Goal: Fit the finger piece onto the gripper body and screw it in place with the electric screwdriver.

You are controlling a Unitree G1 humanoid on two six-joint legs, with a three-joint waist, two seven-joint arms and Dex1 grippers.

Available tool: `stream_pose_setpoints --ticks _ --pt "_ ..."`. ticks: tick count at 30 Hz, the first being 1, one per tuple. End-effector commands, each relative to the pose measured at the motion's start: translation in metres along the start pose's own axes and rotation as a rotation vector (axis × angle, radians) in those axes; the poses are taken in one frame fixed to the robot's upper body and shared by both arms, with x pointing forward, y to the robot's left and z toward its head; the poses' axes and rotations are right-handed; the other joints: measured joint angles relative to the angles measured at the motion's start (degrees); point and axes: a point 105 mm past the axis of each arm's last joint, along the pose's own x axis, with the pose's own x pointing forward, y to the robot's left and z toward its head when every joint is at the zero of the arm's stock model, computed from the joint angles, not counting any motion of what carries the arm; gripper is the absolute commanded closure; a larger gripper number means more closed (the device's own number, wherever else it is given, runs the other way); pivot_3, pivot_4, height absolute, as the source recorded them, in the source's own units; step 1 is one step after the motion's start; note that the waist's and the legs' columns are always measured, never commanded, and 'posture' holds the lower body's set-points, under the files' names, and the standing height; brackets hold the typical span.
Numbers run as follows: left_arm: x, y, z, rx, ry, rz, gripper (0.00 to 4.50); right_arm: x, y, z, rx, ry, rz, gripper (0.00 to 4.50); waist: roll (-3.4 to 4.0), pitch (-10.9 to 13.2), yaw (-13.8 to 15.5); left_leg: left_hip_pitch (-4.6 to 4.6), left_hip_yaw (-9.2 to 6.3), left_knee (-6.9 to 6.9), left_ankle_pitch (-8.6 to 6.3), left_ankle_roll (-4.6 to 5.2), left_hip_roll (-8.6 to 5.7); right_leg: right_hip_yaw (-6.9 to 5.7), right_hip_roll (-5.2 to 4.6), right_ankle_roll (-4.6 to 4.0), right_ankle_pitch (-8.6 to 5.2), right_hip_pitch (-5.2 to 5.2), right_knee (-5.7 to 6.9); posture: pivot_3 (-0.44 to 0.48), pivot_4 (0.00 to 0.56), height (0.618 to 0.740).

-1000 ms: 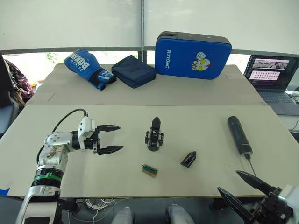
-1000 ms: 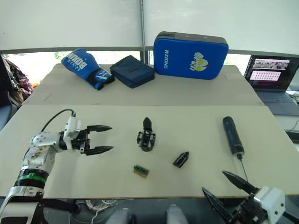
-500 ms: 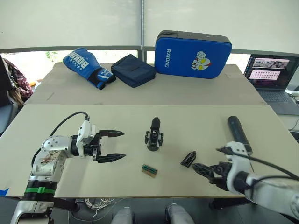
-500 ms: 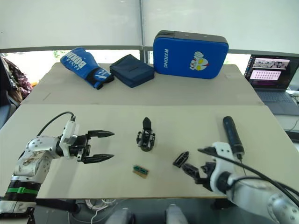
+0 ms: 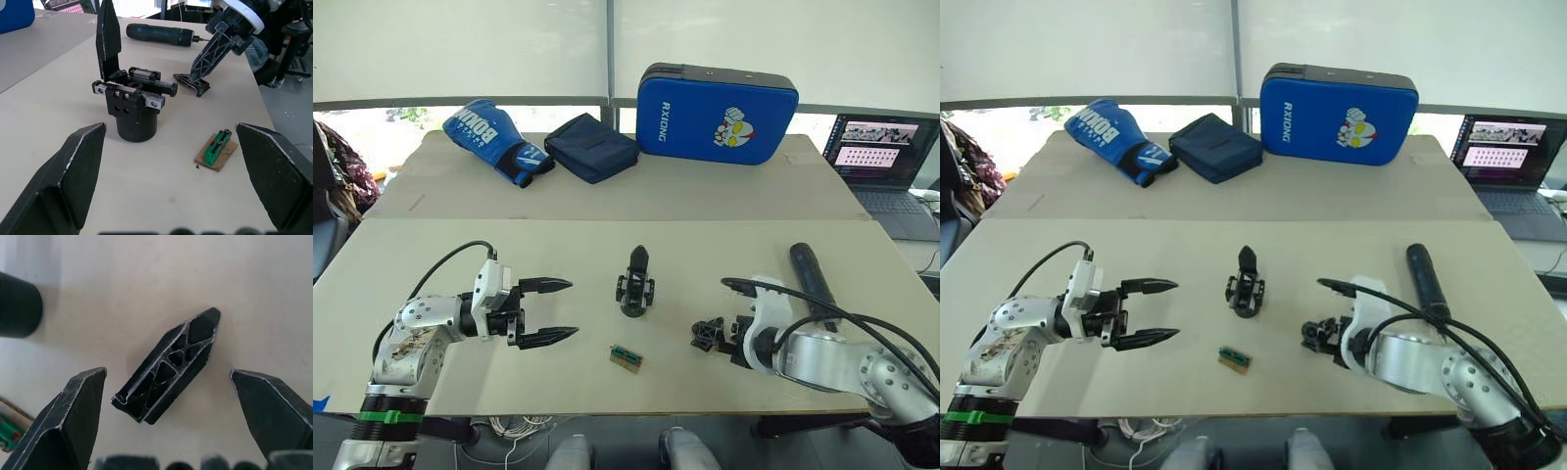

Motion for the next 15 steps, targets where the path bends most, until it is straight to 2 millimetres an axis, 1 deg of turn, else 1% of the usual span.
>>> stream_pose_setpoints --ticks 1,4,6,8,10,14,15 --pt "0.001 -0.001 0.009 0.034 -0.024 0.004 0.02 0.009 -0.003 -0.018 -0.059 0.099 -0.038 0.00 -0.08 -0.06 0.00 0.00 0.00 0.00 0.00 0.00 0.01 0.00 0.01 0.00 0.00 0.00 -0.01 0.000 0.150 0.740" --pt "0.001 -0.001 0.009 0.034 -0.027 0.009 0.02 0.013 -0.001 -0.031 -0.093 0.153 -0.038 0.00 -0.27 -0.22 0.01 0.03 0.00 -0.01 0.00 0.00 0.09 -0.01 0.07 -0.04 0.00 0.02 -0.02 0.000 0.150 0.740" --pt "0.000 -0.002 0.008 0.032 -0.026 0.011 0.00 0.015 0.002 -0.039 -0.105 0.179 -0.032 0.53 -0.43 -0.37 0.01 0.05 0.00 -0.03 -0.01 0.01 0.14 -0.02 0.08 -0.07 -0.02 0.02 -0.02 0.000 0.150 0.740" --pt "0.000 -0.002 0.008 0.031 -0.026 0.012 0.00 0.016 0.002 -0.041 -0.117 0.192 -0.031 1.19 -0.68 -0.54 0.01 0.06 0.00 -0.04 -0.01 0.02 0.31 -0.04 0.13 -0.09 -0.03 0.03 -0.03 0.000 0.150 0.740" --pt "0.001 -0.002 0.008 0.031 -0.027 0.014 0.00 0.017 -0.002 -0.042 -0.110 0.200 -0.053 1.91 -0.85 -0.67 0.02 0.08 0.01 -0.06 -0.02 0.03 0.40 -0.06 0.20 -0.17 -0.04 0.03 -0.03 0.000 0.150 0.740" --pt "0.001 -0.001 0.007 0.029 -0.028 0.017 0.00 0.016 -0.009 -0.039 -0.127 0.198 -0.078 3.25 -0.80 -0.72 0.12 0.12 0.02 -0.10 -0.03 0.05 0.44 -0.07 0.22 -0.22 -0.07 0.05 -0.03 0.000 0.150 0.740" --pt "0.001 -0.001 0.007 0.029 -0.029 0.018 0.00 0.015 -0.010 -0.038 -0.142 0.194 -0.074 3.38 -0.80 -0.72 0.23 0.12 0.01 -0.09 -0.03 0.05 0.43 -0.08 0.22 -0.23 -0.07 0.06 -0.03 0.000 0.150 0.740"
